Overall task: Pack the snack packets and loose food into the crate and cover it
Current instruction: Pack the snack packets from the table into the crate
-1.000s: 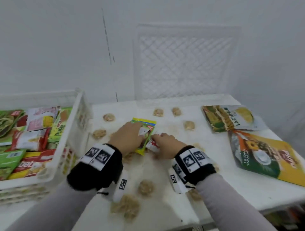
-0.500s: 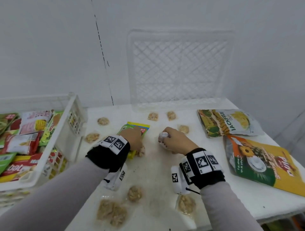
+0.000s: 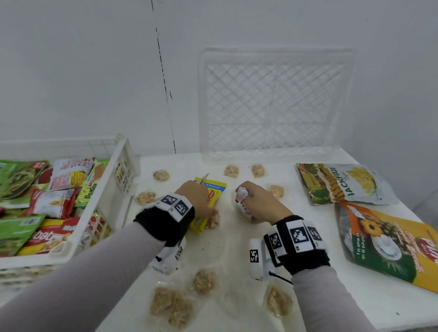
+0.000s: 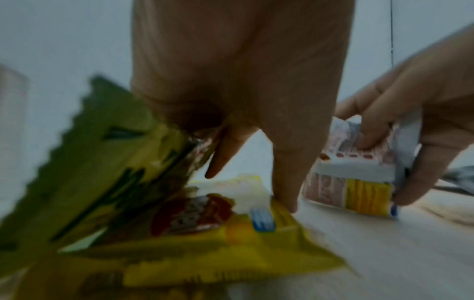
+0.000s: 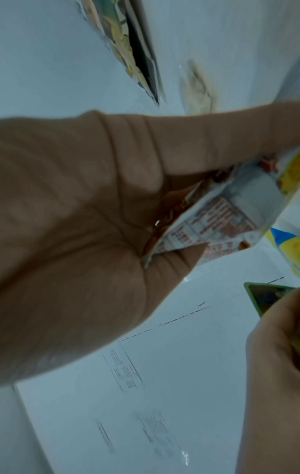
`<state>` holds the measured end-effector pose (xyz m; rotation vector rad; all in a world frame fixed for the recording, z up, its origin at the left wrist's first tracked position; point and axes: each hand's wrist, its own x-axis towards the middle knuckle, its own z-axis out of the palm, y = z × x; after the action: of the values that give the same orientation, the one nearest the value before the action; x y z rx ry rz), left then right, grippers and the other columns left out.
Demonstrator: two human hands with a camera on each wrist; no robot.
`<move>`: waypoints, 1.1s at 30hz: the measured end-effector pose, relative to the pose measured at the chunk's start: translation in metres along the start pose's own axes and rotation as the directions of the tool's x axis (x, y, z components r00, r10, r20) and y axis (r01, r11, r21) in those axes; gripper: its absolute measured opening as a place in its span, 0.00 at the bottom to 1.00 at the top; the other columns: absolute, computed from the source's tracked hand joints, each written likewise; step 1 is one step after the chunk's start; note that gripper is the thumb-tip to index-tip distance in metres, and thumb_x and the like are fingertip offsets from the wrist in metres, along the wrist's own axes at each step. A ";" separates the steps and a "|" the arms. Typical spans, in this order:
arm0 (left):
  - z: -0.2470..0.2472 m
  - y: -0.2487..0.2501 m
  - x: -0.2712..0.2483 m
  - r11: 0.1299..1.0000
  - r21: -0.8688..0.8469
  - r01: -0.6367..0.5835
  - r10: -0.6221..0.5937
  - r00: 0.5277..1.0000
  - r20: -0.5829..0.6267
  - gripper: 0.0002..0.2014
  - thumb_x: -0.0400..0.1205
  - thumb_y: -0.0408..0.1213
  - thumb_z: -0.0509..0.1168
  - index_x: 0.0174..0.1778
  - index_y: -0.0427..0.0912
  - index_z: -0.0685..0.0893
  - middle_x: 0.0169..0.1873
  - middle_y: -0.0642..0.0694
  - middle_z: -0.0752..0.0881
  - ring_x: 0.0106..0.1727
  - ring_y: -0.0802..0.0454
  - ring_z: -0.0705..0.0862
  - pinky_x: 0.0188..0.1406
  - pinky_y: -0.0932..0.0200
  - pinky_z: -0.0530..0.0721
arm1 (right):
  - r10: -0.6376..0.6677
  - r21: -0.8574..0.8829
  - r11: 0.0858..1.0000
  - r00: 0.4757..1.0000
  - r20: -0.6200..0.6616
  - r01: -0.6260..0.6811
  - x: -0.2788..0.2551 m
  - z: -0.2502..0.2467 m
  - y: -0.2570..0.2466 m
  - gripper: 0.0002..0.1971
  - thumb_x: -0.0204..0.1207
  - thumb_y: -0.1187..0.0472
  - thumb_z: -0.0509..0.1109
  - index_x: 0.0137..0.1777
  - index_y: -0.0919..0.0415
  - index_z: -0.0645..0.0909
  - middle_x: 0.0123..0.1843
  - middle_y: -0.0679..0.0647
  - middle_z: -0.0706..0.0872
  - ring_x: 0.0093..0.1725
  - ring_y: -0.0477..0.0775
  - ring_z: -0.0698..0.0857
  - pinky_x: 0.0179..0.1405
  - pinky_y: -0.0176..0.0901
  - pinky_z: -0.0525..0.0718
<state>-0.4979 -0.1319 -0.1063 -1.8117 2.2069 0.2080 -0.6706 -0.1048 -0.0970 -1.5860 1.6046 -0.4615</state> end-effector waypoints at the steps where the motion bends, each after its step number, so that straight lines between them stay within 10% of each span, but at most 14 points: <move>1: 0.003 0.004 0.002 0.999 0.048 -0.018 0.020 1.000 -0.024 0.23 0.77 0.61 0.61 0.31 0.43 0.75 0.31 0.45 0.76 0.40 0.46 0.78 0.35 0.57 0.75 | 0.001 -0.001 1.000 1.000 0.004 -0.001 -0.001 0.001 -0.001 0.12 0.78 0.63 0.53 0.52 0.48 0.75 0.52 0.57 0.79 0.48 0.60 0.81 0.40 0.56 0.88; 9: 0.005 0.015 0.008 0.995 0.100 -0.023 0.030 0.997 -0.070 0.18 0.77 0.50 0.61 0.25 0.44 0.69 0.25 0.48 0.73 0.30 0.50 0.75 0.24 0.62 0.65 | -0.007 0.018 1.000 1.000 0.014 0.007 -0.004 0.009 -0.003 0.16 0.77 0.66 0.53 0.56 0.50 0.77 0.54 0.55 0.79 0.53 0.61 0.81 0.42 0.55 0.87; 18: -0.054 -0.031 -0.002 0.965 -0.257 0.057 -0.091 0.988 -0.124 0.13 0.79 0.40 0.63 0.34 0.38 0.70 0.34 0.43 0.76 0.36 0.45 0.76 0.32 0.58 0.72 | 0.049 0.242 0.969 0.999 -0.016 -0.043 -0.009 -0.002 -0.003 0.24 0.72 0.76 0.51 0.44 0.47 0.79 0.36 0.55 0.77 0.31 0.53 0.74 0.38 0.50 0.78; 21: -0.073 -0.058 -0.015 0.900 -0.435 -0.008 -0.052 0.991 -0.127 0.16 0.78 0.43 0.64 0.29 0.39 0.70 0.37 0.41 0.78 0.40 0.44 0.77 0.36 0.60 0.73 | 0.025 0.284 0.959 0.997 -0.071 -0.004 -0.014 -0.003 -0.021 0.23 0.74 0.77 0.52 0.45 0.48 0.79 0.41 0.59 0.77 0.35 0.54 0.74 0.41 0.52 0.77; 26: -0.103 -0.107 -0.054 0.637 -0.754 -0.159 0.025 0.982 -0.187 0.17 0.75 0.35 0.68 0.19 0.42 0.77 0.18 0.48 0.80 0.19 0.54 0.76 0.20 0.71 0.75 | -0.069 0.267 0.956 0.978 -0.198 0.121 -0.023 0.002 -0.076 0.19 0.77 0.74 0.56 0.54 0.49 0.78 0.45 0.53 0.81 0.42 0.53 0.79 0.44 0.50 0.82; 30: -0.119 -0.175 -0.096 0.545 -0.816 -0.194 0.073 0.980 -0.184 0.07 0.75 0.33 0.67 0.32 0.36 0.84 0.32 0.37 0.84 0.31 0.46 0.82 0.38 0.53 0.83 | -0.205 0.210 0.944 0.951 -0.232 0.255 -0.032 0.018 -0.138 0.17 0.80 0.70 0.59 0.52 0.45 0.79 0.53 0.55 0.83 0.48 0.57 0.83 0.45 0.52 0.87; 33: -0.116 -0.237 -0.119 0.536 -0.829 -0.158 0.024 0.985 -0.173 0.06 0.76 0.30 0.66 0.33 0.35 0.83 0.31 0.36 0.85 0.29 0.45 0.82 0.33 0.55 0.85 | -0.345 0.109 0.922 0.916 -0.205 0.372 -0.037 0.037 -0.189 0.16 0.81 0.66 0.61 0.48 0.40 0.81 0.57 0.53 0.84 0.53 0.56 0.85 0.46 0.53 0.89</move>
<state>-0.2599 -0.1016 0.0554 -2.1570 2.5126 1.4580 -0.5242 -0.0859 0.0318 -1.7710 1.3707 -0.9252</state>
